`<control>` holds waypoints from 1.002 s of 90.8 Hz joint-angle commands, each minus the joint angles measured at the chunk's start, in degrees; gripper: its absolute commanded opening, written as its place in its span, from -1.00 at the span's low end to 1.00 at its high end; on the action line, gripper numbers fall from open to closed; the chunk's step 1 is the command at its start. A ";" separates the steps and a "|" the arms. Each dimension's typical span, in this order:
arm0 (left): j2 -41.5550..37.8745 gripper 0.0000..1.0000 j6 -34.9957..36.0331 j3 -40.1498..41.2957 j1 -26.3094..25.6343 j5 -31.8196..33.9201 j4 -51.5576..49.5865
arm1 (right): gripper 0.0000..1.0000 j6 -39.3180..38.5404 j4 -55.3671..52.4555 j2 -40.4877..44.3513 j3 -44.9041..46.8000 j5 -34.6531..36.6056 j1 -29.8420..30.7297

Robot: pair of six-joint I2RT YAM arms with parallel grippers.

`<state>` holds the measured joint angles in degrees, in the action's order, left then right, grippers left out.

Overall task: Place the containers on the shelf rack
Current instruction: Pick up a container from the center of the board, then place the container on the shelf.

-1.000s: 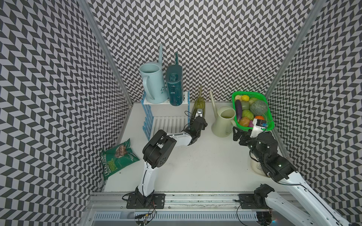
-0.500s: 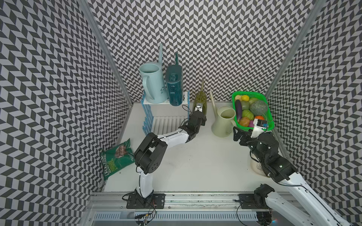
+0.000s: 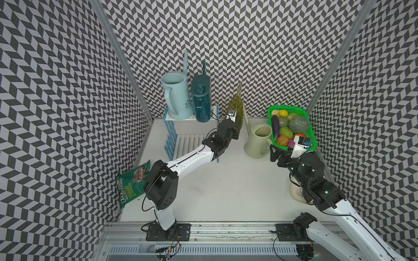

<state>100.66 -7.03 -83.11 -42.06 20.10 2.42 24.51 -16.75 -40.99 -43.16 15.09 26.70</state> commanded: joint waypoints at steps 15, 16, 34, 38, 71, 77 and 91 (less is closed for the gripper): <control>-10.11 -0.88 1.76 -2.77 -0.91 -10.90 -5.59 | 1.00 -1.39 1.37 0.86 -3.11 0.02 -0.33; -10.47 -0.88 1.80 -2.68 -0.87 -11.72 -5.89 | 1.00 -1.40 1.37 0.84 -3.18 0.02 -0.33; -19.74 -0.96 3.15 1.72 -0.63 -23.45 -12.24 | 0.99 -2.92 0.63 0.95 -5.23 0.67 -0.33; -22.25 -0.96 3.97 3.31 -0.65 -26.26 -13.63 | 0.99 -3.31 0.30 1.14 -5.92 0.79 -0.33; -46.67 -0.99 12.01 16.08 1.14 -34.65 -26.58 | 0.99 -6.43 -1.33 1.46 -9.85 -2.25 -0.30; -50.62 -0.99 14.20 18.21 1.59 -35.80 -29.92 | 0.99 -8.37 -1.48 0.85 -9.97 -4.41 -0.33; -58.33 -1.00 17.38 22.06 2.85 -37.53 -36.65 | 0.99 -11.73 0.01 0.38 -8.00 -10.47 -0.33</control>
<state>47.09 6.00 -62.57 -40.05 -14.72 -30.44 16.27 -18.90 -40.21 -51.92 9.78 26.70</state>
